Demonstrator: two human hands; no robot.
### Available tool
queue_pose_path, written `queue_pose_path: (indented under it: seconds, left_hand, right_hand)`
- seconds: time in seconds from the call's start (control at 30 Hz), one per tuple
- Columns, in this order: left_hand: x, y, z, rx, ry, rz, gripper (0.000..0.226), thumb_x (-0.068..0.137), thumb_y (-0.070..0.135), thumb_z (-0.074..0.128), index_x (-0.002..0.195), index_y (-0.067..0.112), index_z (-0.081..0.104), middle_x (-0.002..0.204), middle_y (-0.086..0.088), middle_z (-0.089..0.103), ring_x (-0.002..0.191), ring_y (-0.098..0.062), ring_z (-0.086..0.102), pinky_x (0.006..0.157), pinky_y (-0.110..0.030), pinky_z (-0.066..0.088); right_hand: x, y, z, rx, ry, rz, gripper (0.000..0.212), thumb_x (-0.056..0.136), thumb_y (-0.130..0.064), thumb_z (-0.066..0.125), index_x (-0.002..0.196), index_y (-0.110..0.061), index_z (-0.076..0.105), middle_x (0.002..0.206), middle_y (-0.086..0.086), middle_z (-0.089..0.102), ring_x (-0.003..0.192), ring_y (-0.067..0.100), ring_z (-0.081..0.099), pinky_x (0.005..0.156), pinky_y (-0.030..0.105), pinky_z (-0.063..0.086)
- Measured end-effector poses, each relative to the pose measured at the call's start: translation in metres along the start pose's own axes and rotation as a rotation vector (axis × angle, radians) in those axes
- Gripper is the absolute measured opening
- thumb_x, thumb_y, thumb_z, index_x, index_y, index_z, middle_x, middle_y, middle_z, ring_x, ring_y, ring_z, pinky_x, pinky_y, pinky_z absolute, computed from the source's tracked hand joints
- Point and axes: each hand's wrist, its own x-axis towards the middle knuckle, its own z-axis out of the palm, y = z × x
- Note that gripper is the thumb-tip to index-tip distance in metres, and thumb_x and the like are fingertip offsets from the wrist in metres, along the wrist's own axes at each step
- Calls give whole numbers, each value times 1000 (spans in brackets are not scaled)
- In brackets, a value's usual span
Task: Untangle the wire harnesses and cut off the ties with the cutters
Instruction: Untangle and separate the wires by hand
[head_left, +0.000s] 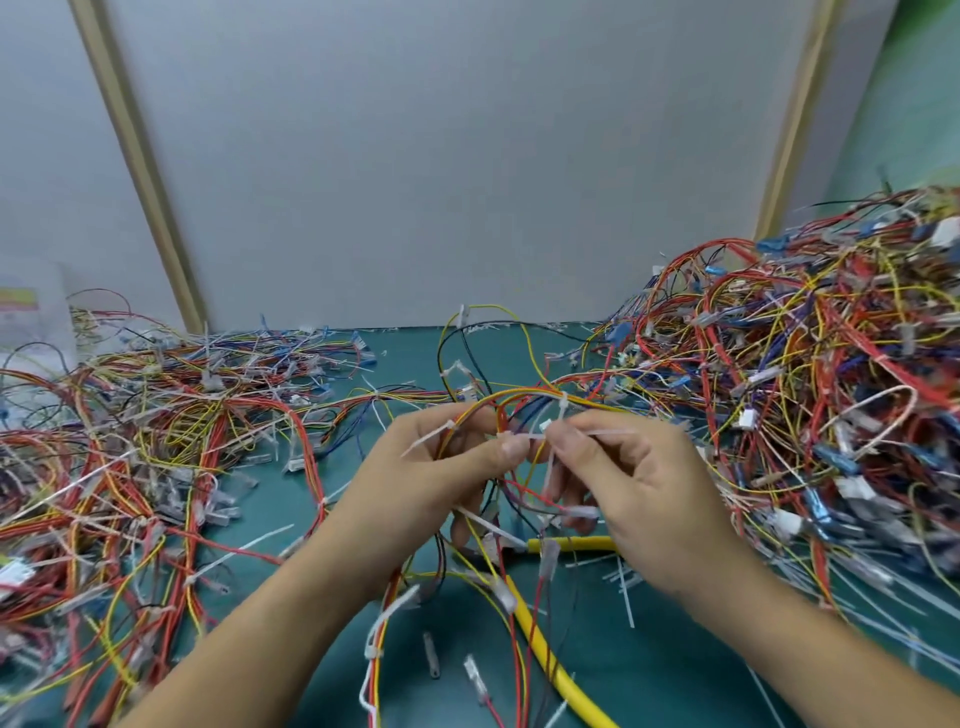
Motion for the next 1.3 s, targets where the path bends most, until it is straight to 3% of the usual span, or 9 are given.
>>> queue_pose_path:
  seconds: [0.23, 0.4, 0.6, 0.73, 0.83, 0.93, 1.07, 1.17, 1.3]
  left_hand:
    - [0, -3, 4, -2, 69, 13, 30, 79, 27, 73, 77, 0, 60, 51, 1, 40, 40, -17, 41, 35, -23, 37]
    - [-3, -5, 3, 177, 25, 199, 13, 89, 31, 70, 77, 30, 67, 54, -9, 32, 46, -12, 34, 45, -23, 30]
    - [-10, -9, 7, 549, -85, 439, 10, 94, 45, 55, 101, 38, 57, 62, 3, 44, 53, -8, 41, 51, -26, 32]
    - [-4, -1, -3, 216, 264, 442, 35, 88, 32, 50, 118, 25, 66, 86, -2, 62, 72, -22, 62, 59, -34, 52]
    - [3, -1, -13, 47, 550, 373, 27, 92, 24, 47, 109, 15, 66, 96, -10, 65, 78, -27, 64, 58, -32, 54]
    - [10, 3, -22, -213, 657, 216, 18, 99, 33, 55, 103, 16, 57, 110, -17, 64, 85, -27, 71, 61, -33, 59]
    - [16, 23, -34, -541, 505, 90, 31, 96, 39, 54, 111, 12, 55, 97, -13, 71, 73, -28, 73, 56, -29, 59]
    - [13, 44, -34, -480, 396, 145, 20, 101, 25, 46, 95, 12, 60, 73, -11, 62, 52, -20, 60, 47, -24, 49]
    - [-6, 80, -29, -223, 152, 93, 21, 93, 24, 56, 88, 5, 66, 79, -18, 62, 61, -25, 60, 50, -28, 49]
  right_hand:
    - [0, 0, -1, 7, 19, 45, 33, 98, -22, 61, 68, -13, 68, 54, 5, 59, 45, 7, 54, 46, 19, 44]
    - [1, -5, -3, 116, 63, 97, 36, 91, -36, 61, 71, -9, 72, 60, 9, 65, 50, 17, 58, 48, 24, 48]
    - [11, -9, -14, 400, 166, 182, 31, 74, -39, 69, 75, -9, 73, 70, 8, 60, 62, 16, 59, 53, 28, 55]
    - [16, -12, -22, 527, 173, 171, 17, 74, -35, 70, 71, -19, 74, 68, 4, 61, 62, 15, 61, 57, 30, 57]
    - [16, -15, -24, 587, 181, 191, 13, 75, -33, 69, 71, -21, 74, 65, 2, 59, 57, 14, 60, 53, 30, 56]
    - [15, -25, -27, 602, 206, 209, 12, 72, -35, 70, 70, -23, 74, 63, 0, 61, 51, 14, 59, 52, 30, 56]
    - [21, -48, -42, 542, 231, 174, 14, 79, -32, 66, 70, -23, 71, 63, 2, 63, 47, 15, 56, 47, 29, 53]
    - [34, -68, -57, 445, 307, 116, 19, 92, -27, 63, 74, -22, 64, 71, 6, 58, 50, 15, 53, 48, 26, 51]
    - [70, -93, -74, 332, 434, 122, 30, 98, -29, 62, 69, -24, 65, 63, -1, 58, 48, 10, 51, 44, 20, 47]
